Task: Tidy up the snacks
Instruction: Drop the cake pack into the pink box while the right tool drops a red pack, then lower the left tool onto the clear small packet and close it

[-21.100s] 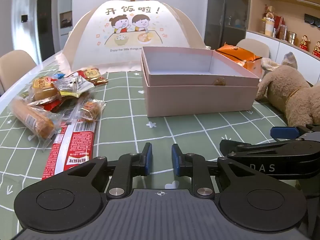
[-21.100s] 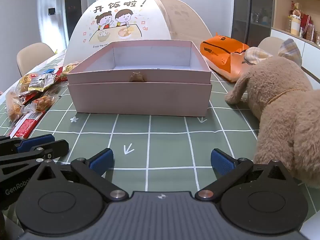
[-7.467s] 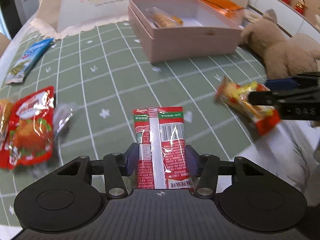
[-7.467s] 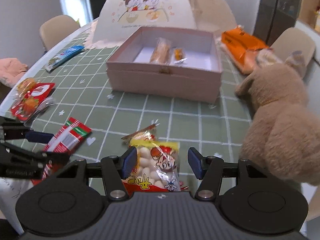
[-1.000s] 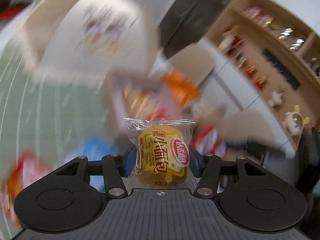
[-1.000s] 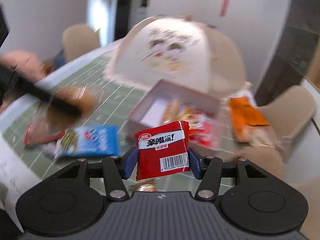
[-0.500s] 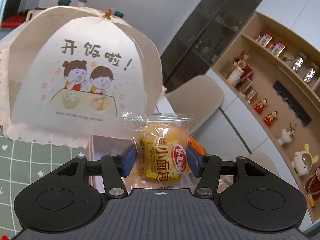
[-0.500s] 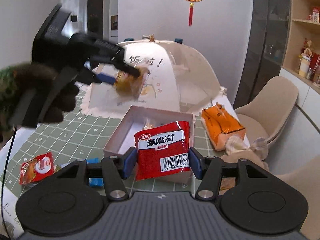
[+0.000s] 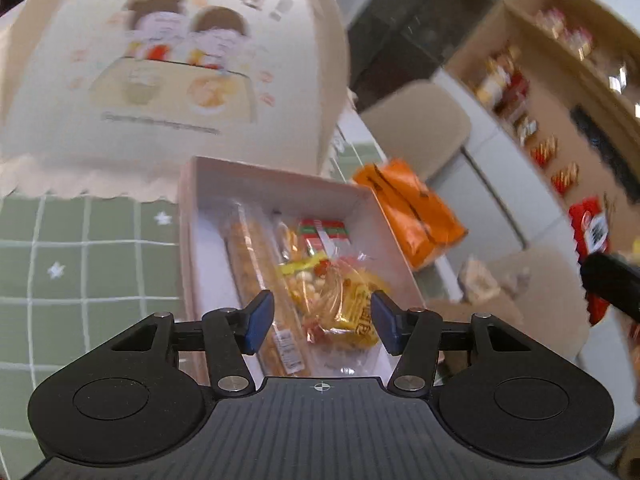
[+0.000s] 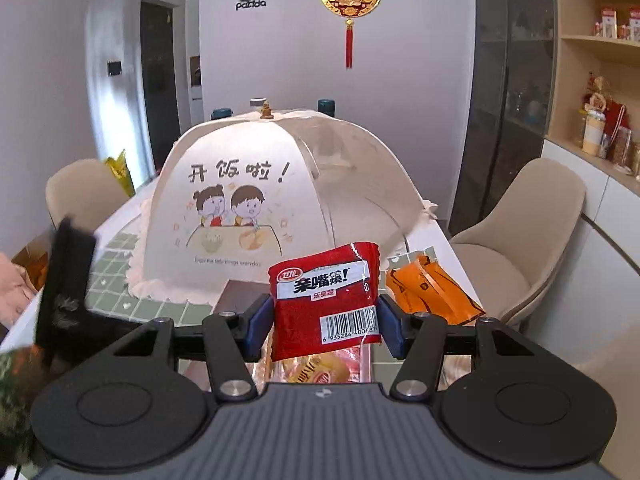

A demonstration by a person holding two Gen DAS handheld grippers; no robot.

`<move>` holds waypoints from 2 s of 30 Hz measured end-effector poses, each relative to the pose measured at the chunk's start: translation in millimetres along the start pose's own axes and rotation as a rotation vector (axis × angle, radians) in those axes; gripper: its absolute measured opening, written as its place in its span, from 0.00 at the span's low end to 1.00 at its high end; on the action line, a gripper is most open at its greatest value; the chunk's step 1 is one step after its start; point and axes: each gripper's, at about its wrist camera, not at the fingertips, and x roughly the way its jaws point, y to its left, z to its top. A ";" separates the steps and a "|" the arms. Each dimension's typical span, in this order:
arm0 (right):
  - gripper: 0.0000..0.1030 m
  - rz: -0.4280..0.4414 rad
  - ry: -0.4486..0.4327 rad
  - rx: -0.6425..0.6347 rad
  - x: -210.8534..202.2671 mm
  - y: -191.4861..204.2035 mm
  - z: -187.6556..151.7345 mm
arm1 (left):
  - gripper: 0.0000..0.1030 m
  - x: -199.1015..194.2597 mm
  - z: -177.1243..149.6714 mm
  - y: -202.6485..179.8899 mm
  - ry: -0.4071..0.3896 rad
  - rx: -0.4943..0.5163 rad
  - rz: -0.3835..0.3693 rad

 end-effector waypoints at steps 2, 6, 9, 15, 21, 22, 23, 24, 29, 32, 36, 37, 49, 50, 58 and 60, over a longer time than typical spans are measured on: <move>0.55 0.019 -0.015 0.023 3.4 -1.5 5.1 | 0.57 -18.3 4.1 10.2 -0.076 -0.046 0.017; 0.77 0.098 -0.029 0.074 40.3 6.3 36.9 | 0.57 -40.3 9.5 28.0 -0.132 -0.159 0.026; 0.77 0.148 0.071 0.106 70.0 5.1 48.9 | 0.57 -75.0 -4.0 44.3 -0.177 -0.199 0.029; 0.77 0.142 0.053 0.102 47.9 -16.0 15.9 | 0.57 -151.1 -50.9 99.0 -0.181 -0.116 0.217; 0.77 0.062 0.121 -0.109 33.4 1.6 -41.5 | 0.57 -196.2 -106.5 165.2 -0.134 -0.268 0.399; 0.77 0.062 0.131 -0.129 29.8 5.5 -51.3 | 0.57 -199.9 -112.9 169.5 -0.133 -0.279 0.412; 0.77 0.070 0.145 -0.143 27.9 9.1 -60.6 | 0.57 -203.2 -120.6 173.2 -0.126 -0.287 0.416; 0.77 0.089 0.166 -0.145 27.0 11.7 -68.2 | 0.57 -202.0 -126.9 175.4 -0.115 -0.294 0.414; 0.77 0.257 0.290 -0.112 24.7 26.5 -98.8 | 0.53 -182.4 -146.0 160.6 -0.061 -0.269 0.348; 0.77 0.287 0.324 -0.180 19.0 47.5 -120.4 | 0.52 -169.1 -151.3 139.9 -0.035 -0.232 0.293; 0.77 0.305 0.350 -0.291 9.2 73.6 -148.7 | 0.44 -148.8 -154.4 113.6 0.015 -0.184 0.192; 0.77 0.311 0.355 -0.313 6.9 78.2 -153.5 | 0.43 -146.3 -154.4 107.5 0.019 -0.169 0.193; 0.77 0.246 0.393 -0.365 7.2 75.9 -186.1 | 0.43 -151.9 -161.3 111.8 0.042 -0.019 0.295; 0.77 0.241 0.397 -0.357 8.4 73.8 -187.7 | 0.42 -153.4 -162.2 117.3 0.039 -0.040 0.288; 0.77 0.193 0.418 -0.270 22.4 52.8 -192.7 | 0.44 -139.8 -176.4 78.2 0.119 0.129 0.209; 0.76 0.202 0.436 -0.229 24.7 50.2 -193.0 | 0.46 -135.1 -179.8 65.9 0.148 0.168 0.190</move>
